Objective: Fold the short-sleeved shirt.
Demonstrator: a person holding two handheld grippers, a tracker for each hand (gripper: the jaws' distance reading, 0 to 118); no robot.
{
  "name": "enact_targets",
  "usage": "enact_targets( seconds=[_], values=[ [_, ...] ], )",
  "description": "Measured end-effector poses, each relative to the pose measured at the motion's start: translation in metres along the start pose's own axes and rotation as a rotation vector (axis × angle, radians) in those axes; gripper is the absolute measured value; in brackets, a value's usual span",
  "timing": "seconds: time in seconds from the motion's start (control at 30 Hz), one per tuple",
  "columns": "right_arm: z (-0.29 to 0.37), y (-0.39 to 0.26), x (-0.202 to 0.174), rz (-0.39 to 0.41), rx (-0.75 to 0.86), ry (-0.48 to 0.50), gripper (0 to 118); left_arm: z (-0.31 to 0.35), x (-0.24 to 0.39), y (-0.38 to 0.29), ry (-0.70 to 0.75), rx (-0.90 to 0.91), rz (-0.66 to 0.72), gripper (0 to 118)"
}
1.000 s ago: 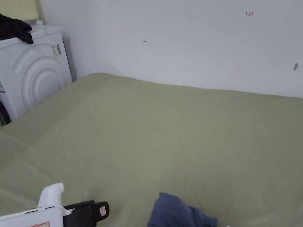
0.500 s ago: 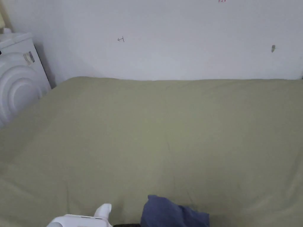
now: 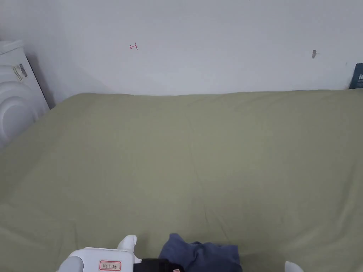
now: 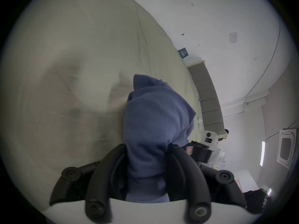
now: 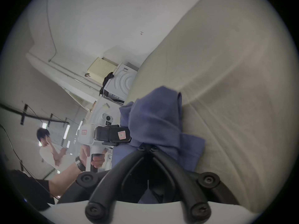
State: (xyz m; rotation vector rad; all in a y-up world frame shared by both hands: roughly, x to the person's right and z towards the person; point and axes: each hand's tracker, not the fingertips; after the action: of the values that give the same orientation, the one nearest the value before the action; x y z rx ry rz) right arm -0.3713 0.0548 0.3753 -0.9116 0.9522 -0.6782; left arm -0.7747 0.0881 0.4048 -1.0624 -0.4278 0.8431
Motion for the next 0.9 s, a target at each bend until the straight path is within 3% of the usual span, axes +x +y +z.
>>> enact_targets(
  seconds=[0.13,0.47,0.57,0.63,0.67,0.73,0.83,0.9],
  values=[
    [0.008,0.008,-0.018,0.078,0.011,-0.063,1,0.053,-0.016,0.014,0.063,0.03,-0.007,34],
    [0.021,0.017,-0.052,0.115,0.083,-0.066,1,0.262,-0.133,0.078,0.436,0.059,0.035,34],
    [0.025,0.015,-0.058,0.118,0.084,-0.066,1,0.298,-0.164,0.085,0.56,0.079,0.094,34],
    [0.027,0.014,-0.06,0.136,0.082,-0.084,1,0.305,-0.184,0.081,0.557,0.091,0.146,35],
    [0.028,0.014,-0.06,0.142,0.077,-0.098,1,0.304,-0.19,0.078,0.53,0.092,0.176,40],
    [0.032,0.014,-0.061,0.146,0.072,-0.115,1,0.303,-0.193,0.072,0.616,0.106,0.183,77],
    [0.045,0.018,-0.065,0.15,0.078,-0.124,1,0.332,-0.187,0.069,0.589,0.136,0.17,82],
    [0.06,0.022,-0.072,0.183,0.104,-0.136,1,0.353,-0.158,0.067,0.696,0.169,0.094,82]
  ],
)
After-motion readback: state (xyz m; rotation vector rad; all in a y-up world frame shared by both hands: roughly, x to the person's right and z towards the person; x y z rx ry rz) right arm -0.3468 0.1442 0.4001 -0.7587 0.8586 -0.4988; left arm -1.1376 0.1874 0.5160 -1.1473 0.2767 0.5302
